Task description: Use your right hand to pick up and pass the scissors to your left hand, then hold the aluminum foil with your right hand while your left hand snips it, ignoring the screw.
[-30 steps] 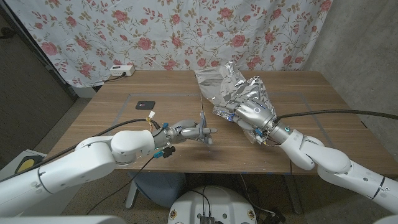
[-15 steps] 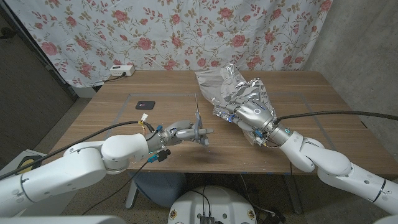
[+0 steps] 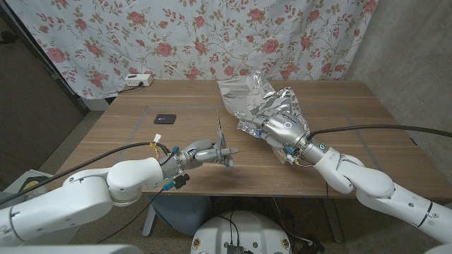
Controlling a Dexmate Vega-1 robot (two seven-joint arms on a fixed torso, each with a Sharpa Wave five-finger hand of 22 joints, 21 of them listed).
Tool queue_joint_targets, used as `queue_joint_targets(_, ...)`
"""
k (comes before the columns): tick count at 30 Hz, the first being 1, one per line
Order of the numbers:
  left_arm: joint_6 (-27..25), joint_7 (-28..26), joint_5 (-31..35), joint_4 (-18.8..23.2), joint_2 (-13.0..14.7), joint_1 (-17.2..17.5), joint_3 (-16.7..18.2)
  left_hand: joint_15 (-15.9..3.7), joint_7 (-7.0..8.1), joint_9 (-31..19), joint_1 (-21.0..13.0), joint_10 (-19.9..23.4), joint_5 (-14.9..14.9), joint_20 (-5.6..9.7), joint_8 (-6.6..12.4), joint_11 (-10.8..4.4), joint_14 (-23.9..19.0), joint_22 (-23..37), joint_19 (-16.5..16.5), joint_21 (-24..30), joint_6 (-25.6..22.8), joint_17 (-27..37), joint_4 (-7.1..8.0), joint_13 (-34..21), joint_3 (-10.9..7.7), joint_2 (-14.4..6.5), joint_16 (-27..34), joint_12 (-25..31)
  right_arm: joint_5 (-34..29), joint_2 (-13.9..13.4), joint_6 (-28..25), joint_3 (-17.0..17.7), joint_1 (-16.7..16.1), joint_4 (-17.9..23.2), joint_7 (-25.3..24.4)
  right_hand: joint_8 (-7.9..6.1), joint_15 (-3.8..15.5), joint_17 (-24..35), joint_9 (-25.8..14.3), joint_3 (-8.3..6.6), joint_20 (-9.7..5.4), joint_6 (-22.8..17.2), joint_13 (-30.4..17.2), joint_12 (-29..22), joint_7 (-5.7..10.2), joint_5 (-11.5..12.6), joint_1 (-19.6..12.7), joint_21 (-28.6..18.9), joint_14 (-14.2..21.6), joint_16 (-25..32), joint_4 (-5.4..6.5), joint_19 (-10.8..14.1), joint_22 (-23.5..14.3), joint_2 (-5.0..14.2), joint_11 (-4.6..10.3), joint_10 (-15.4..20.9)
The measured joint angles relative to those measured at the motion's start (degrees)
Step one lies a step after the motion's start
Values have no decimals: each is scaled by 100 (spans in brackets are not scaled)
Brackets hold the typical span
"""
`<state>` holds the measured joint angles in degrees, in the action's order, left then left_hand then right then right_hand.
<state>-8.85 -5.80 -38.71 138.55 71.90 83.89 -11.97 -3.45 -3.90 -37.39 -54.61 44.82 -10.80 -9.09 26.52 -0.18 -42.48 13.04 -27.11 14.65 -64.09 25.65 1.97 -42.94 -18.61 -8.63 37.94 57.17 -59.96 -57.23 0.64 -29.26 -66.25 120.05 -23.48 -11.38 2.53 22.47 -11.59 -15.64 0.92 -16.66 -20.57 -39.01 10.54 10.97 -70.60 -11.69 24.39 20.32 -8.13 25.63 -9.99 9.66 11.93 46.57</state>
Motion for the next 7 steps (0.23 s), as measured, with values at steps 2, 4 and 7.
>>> queue_joint_targets(2,35,-1,9,-18,4,75,53,0,12,0,0,0,0,0,0,0,0,0,0,27,-12,0,0,0,0,0,0,-1,-16,28,13,-31,34,-17,11,0,0,0,0,0,0,0,0,-3,0,0,0,0,0,0,0,0,0,0,0,0)
queue_joint_targets(4,59,-1,17,-25,4,142,95,-10,31,20,22,0,0,0,-1,0,-11,0,0,43,-30,20,0,0,0,-22,0,-5,-36,55,24,-57,60,-32,20,0,0,0,0,0,0,0,-1,-17,0,0,0,0,0,0,0,0,0,0,0,0)
queue_joint_targets(7,82,6,33,-44,2,219,147,-18,11,29,22,0,0,0,-1,0,-18,0,0,43,-50,27,0,0,0,-22,0,-8,-56,89,27,-88,83,-46,26,0,0,0,0,0,0,0,-1,-22,0,0,0,0,0,0,0,0,0,0,0,0)
